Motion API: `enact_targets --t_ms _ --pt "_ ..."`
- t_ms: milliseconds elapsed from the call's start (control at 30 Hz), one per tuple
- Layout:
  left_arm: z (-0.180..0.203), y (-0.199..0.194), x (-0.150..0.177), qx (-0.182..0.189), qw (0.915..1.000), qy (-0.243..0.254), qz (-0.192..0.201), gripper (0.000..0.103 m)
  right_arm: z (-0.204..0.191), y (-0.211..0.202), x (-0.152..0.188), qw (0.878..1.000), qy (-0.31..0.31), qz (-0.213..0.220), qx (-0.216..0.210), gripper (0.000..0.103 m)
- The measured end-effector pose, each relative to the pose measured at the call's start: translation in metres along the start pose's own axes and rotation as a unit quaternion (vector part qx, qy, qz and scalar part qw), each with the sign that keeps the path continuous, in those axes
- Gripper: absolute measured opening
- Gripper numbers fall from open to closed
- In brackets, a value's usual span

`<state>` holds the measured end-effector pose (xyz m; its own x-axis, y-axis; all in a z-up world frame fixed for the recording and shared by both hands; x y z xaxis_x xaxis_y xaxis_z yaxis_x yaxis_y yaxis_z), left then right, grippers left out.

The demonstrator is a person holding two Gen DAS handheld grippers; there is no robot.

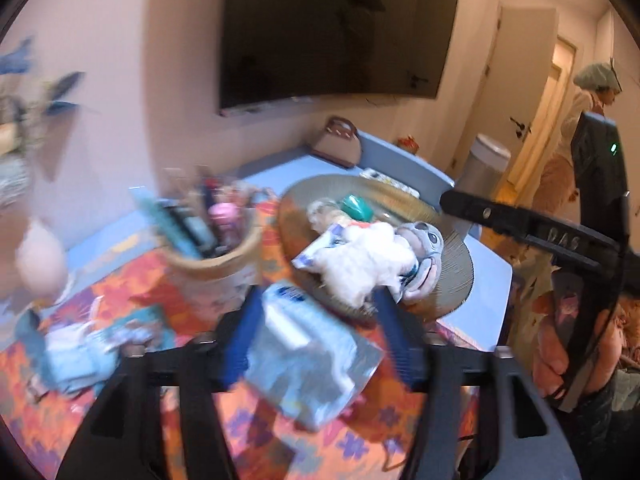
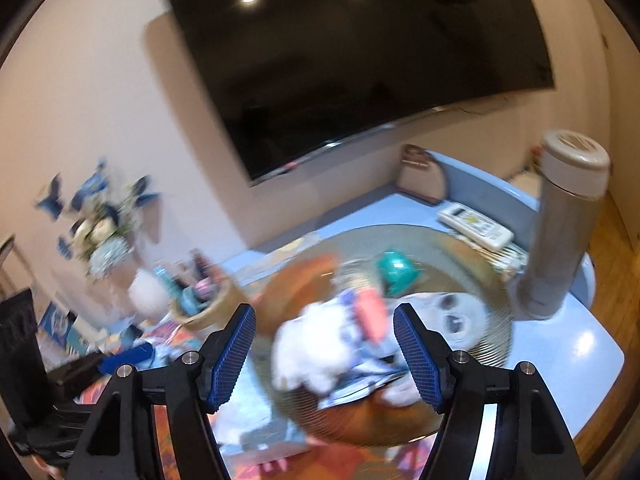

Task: Organize soft objects
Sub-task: 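Return both open grippers to the tablecloth above the white tape roll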

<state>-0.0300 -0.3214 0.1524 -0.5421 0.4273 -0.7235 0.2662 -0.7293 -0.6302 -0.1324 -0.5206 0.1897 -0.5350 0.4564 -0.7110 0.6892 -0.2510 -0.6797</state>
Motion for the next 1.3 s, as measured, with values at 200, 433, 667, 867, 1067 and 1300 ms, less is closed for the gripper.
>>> enact_targets --t_ms 200,433,667,867,1067,1300 --pt "-0.021 -0.104 0.039 -0.052 0.9951 -0.029 0.079 0.088 -0.068 -0.028 0.02 0.996 -0.07 0.022 -0.04 0.07" --pt "-0.064 -0.226 0.077 -0.173 0.972 -0.086 0.134 0.088 -0.162 -0.033 0.064 0.984 -0.135 0.006 -0.112 0.079" --pt "-0.104 -0.263 0.125 -0.242 0.9521 -0.13 0.134 0.096 -0.232 0.023 0.144 0.97 -0.197 -0.064 -0.126 0.079" --pt "-0.147 -0.184 0.177 -0.263 0.9498 -0.159 0.059 0.096 -0.235 0.071 0.187 0.967 -0.217 -0.102 -0.091 0.079" --pt "-0.172 -0.132 0.206 -0.23 0.9533 -0.194 0.031 0.096 -0.222 0.088 0.19 0.97 -0.195 -0.117 -0.089 0.08" --pt "-0.193 -0.13 0.223 -0.158 0.951 -0.262 0.045 0.096 -0.229 0.091 0.199 0.964 -0.219 -0.13 -0.071 0.09"
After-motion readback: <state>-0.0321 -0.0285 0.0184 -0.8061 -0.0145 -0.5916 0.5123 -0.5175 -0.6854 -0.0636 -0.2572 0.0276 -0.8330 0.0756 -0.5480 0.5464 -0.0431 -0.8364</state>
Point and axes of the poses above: each gripper's, at about its wrist camera, not at the fingertips, and y roughly the way its jaws point, z to its right, x to its underside, the point moved 2 cm from there along y, roughly the way its jaws point, and after that the axes turned 11 degrees about x, right-handed, at the moved point
